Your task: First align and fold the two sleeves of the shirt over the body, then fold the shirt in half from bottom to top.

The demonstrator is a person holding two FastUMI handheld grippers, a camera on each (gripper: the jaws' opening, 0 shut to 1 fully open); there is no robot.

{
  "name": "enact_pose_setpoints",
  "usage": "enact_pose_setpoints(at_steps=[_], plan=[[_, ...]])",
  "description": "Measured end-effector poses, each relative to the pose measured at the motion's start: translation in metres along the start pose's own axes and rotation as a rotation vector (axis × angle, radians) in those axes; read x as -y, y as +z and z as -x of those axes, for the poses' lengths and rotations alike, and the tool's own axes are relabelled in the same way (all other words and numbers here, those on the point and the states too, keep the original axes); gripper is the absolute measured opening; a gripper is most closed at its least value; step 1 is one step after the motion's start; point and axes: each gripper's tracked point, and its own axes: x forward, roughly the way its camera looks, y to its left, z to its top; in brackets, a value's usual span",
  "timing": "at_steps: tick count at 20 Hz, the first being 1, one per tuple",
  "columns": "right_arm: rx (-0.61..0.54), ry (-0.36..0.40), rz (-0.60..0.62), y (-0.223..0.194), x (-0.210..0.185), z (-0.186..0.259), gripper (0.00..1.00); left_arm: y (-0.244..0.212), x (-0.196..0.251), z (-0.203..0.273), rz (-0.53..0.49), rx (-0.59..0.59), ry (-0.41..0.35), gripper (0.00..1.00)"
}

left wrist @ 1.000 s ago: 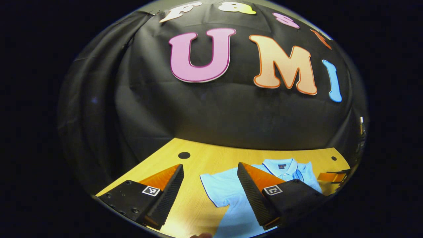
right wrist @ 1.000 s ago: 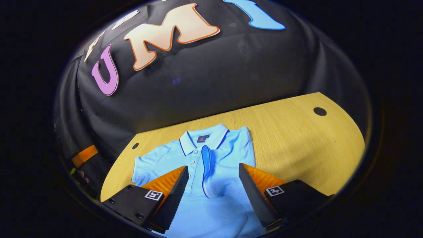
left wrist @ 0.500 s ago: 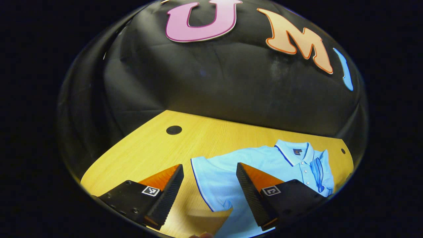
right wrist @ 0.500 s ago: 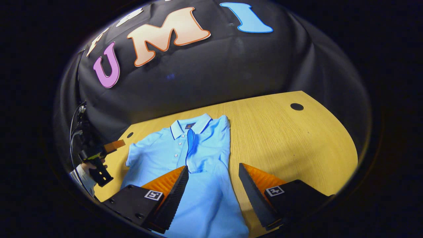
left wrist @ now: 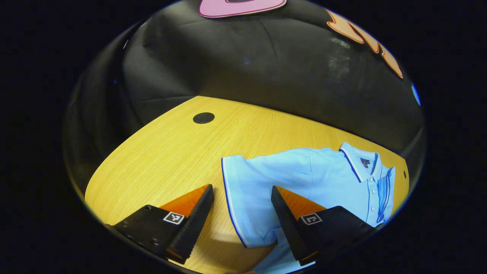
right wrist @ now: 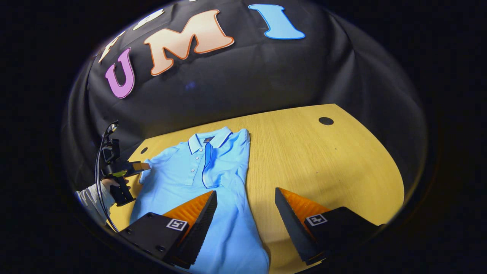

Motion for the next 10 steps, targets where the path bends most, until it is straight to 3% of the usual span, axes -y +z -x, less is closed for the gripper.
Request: enact_pose_setpoints(at_steps=[3, 5, 6, 10], plan=[[0.017, 0.001, -0.016, 0.003, 0.006, 0.009, 0.91, 0.003, 0.022, -0.003, 0.008, 0.018, -0.073, 0.39], [0.022, 0.003, -0.026, 0.001, 0.011, 0.015, 0.91, 0.005, 0.025, -0.004, 0.031, 0.029, -0.052, 0.01], [0.024, 0.002, -0.028, -0.001, 0.014, 0.018, 0.97, 0.006, 0.025, -0.004, 0.027, 0.029, -0.045, 0.0], [0.033, -0.002, -0.042, -0.002, 0.026, 0.032, 0.97, 0.014, 0.044, 0.01, 0.034, 0.036, -0.069, 0.0]])
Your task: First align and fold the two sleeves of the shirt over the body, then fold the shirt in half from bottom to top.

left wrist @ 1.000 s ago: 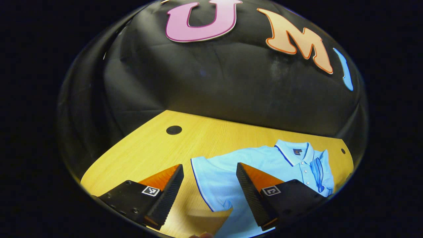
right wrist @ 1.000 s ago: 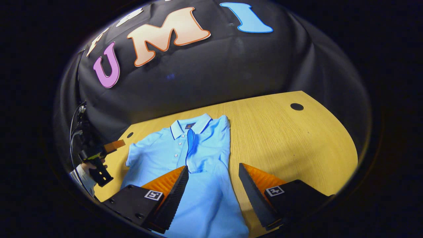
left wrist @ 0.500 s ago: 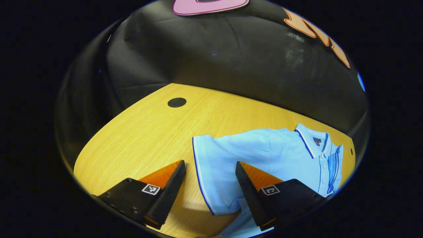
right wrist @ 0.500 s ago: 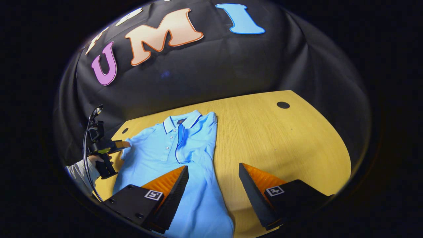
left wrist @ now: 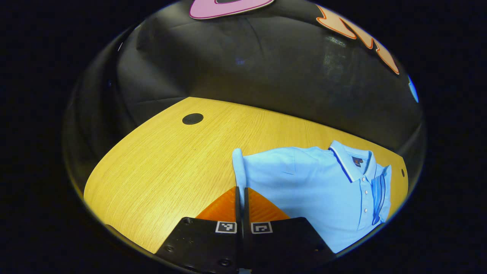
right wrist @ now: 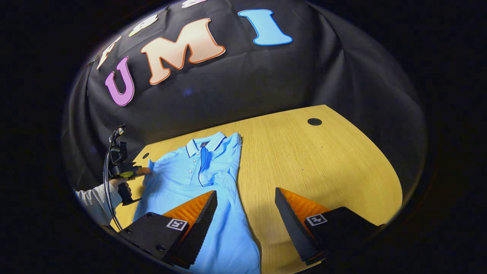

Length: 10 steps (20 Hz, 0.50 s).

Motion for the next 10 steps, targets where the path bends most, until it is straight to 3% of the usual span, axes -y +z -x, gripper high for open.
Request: enact_pose_setpoints(at_steps=[5, 10], plan=[[0.029, 0.001, -0.026, 0.01, 0.009, 0.012, 0.97, 0.027, 0.051, 0.023, -0.066, 0.054, -0.092, 0.0], [0.041, 0.007, -0.029, 0.009, 0.008, 0.018, 0.97, 0.019, 0.107, 0.032, -0.128, 0.023, -0.173, 0.0]])
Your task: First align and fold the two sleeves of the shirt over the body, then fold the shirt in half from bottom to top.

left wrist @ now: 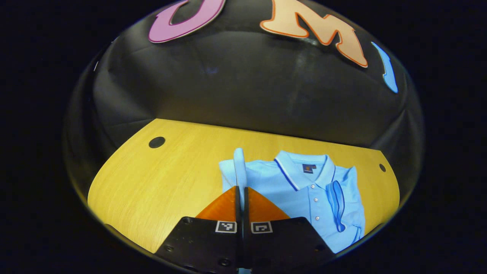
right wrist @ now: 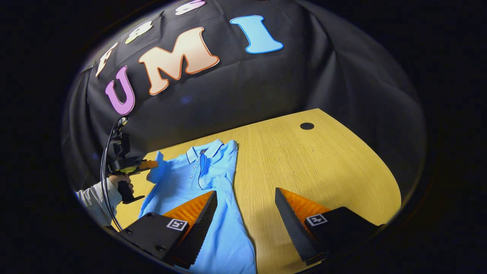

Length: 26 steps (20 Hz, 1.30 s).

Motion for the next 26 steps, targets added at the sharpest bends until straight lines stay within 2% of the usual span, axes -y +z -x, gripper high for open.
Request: enact_pose_setpoints(at_steps=[6, 7, 8, 10, 11, 12, 13, 14, 15, 19, 20, 21, 22, 23, 26], plan=[[-0.016, -0.008, -0.011, -0.006, -0.006, -0.006, 0.97, -0.021, 0.054, -0.009, -0.075, -0.047, -0.088, 0.0], [-0.019, -0.012, -0.018, -0.007, -0.007, -0.007, 0.9, -0.028, 0.058, -0.013, -0.085, -0.061, -0.097, 0.0], [-0.019, -0.017, -0.024, -0.007, -0.01, -0.01, 0.97, -0.031, 0.062, -0.014, -0.091, -0.066, -0.109, 0.0], [-0.007, -0.028, -0.026, -0.006, -0.014, -0.015, 0.97, -0.033, 0.076, -0.011, -0.051, -0.061, -0.194, 0.04], [-0.005, -0.034, -0.026, -0.005, -0.016, -0.016, 0.9, -0.032, 0.082, -0.005, -0.014, -0.055, -0.233, 0.28], [0.0, -0.038, -0.024, -0.005, -0.018, -0.018, 0.9, -0.028, 0.078, 0.0, 0.013, -0.044, -0.24, 0.52], [0.009, -0.04, -0.02, -0.004, -0.021, -0.019, 0.97, -0.025, 0.074, 0.007, 0.04, -0.033, -0.253, 0.76], [0.02, -0.044, -0.016, -0.003, -0.023, -0.018, 0.9, -0.022, 0.068, 0.013, 0.06, -0.02, -0.25, 1.0], [0.035, -0.052, -0.009, -0.002, -0.023, -0.016, 0.97, -0.017, 0.061, 0.022, 0.071, -0.001, -0.246, 0.96], [0.055, -0.028, 0.022, -0.002, -0.033, 0.004, 0.97, -0.009, 0.026, 0.076, 0.038, 0.075, -0.168, 0.97], [0.066, -0.027, 0.028, -0.001, -0.034, 0.009, 0.9, -0.01, 0.023, 0.093, 0.027, 0.091, -0.168, 0.96], [0.076, -0.027, 0.037, -0.001, -0.035, 0.017, 0.97, -0.013, 0.019, 0.111, 0.005, 0.103, -0.165, 0.96], [0.084, -0.018, 0.048, -0.003, -0.038, 0.025, 0.9, -0.016, 0.012, 0.128, -0.022, 0.12, -0.151, 0.96], [0.087, -0.01, 0.069, -0.005, -0.04, 0.033, 0.97, -0.02, 0.008, 0.145, -0.051, 0.138, -0.144, 0.96], [0.088, -0.009, 0.14, -0.022, -0.038, 0.052, 0.97, -0.038, 0.003, 0.191, -0.107, 0.169, -0.132, 0.96]])
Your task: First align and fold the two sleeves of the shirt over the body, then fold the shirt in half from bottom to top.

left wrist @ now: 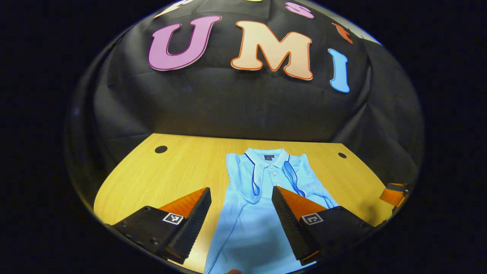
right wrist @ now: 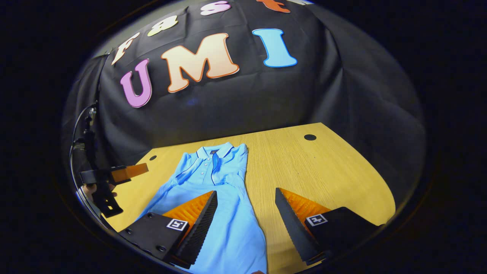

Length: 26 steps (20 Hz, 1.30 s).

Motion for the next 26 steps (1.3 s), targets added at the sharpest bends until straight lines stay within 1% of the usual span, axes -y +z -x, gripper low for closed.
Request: enact_pose_setpoints(at_steps=[4, 10, 13, 15, 16, 17, 18, 19, 20, 21, 22, 24, 25, 26], plan=[[-0.032, 0.012, 0.038, -0.03, -0.002, 0.026, 0.97, -0.031, -0.003, 0.052, 0.0, -0.014, 0.023, 0.96], [-0.107, 0.014, 0.082, -0.084, -0.002, 0.057, 0.97, -0.104, -0.024, 0.111, 0.017, -0.121, 0.071, 0.96], [-0.14, 0.009, 0.112, -0.108, 0.001, 0.069, 0.97, -0.139, -0.03, 0.135, 0.008, -0.164, 0.092, 0.96], [-0.165, -0.002, 0.143, -0.125, 0.004, 0.075, 0.97, -0.163, -0.031, 0.147, 0.004, -0.202, 0.095, 0.96], [-0.179, -0.005, 0.156, -0.135, 0.006, 0.077, 0.92, -0.175, -0.031, 0.152, 0.003, -0.222, 0.096, 0.96], [-0.191, -0.01, 0.168, -0.143, 0.005, 0.082, 0.97, -0.183, -0.033, 0.154, 0.0, -0.228, 0.1, 0.96], [-0.206, -0.014, 0.179, -0.153, 0.005, 0.085, 0.97, -0.192, -0.033, 0.158, -0.001, -0.241, 0.103, 0.96], [-0.221, -0.015, 0.185, -0.16, 0.005, 0.087, 0.92, -0.199, -0.033, 0.164, -0.001, -0.254, 0.107, 0.96], [-0.236, -0.017, 0.192, -0.168, 0.005, 0.089, 0.97, -0.207, -0.034, 0.167, 0.001, -0.27, 0.109, 0.96], [-0.251, -0.017, 0.2, -0.174, 0.005, 0.089, 0.97, -0.214, -0.035, 0.168, 0.004, -0.279, 0.111, 0.96], [-0.267, -0.019, 0.212, -0.183, 0.005, 0.09, 0.92, -0.221, -0.033, 0.17, 0.01, -0.298, 0.107, 0.98], [-0.291, -0.021, 0.233, -0.193, 0.006, 0.09, 0.92, -0.234, -0.033, 0.173, 0.02, -0.33, 0.115, 0.96], [-0.32, -0.017, 0.235, -0.2, 0.005, 0.091, 0.98, -0.231, -0.032, 0.173, -0.002, -0.313, 0.115, 0.98], [-0.322, -0.011, 0.218, -0.201, 0.003, 0.093, 0.92, -0.232, -0.028, 0.172, -0.008, -0.315, 0.111, 0.98]])
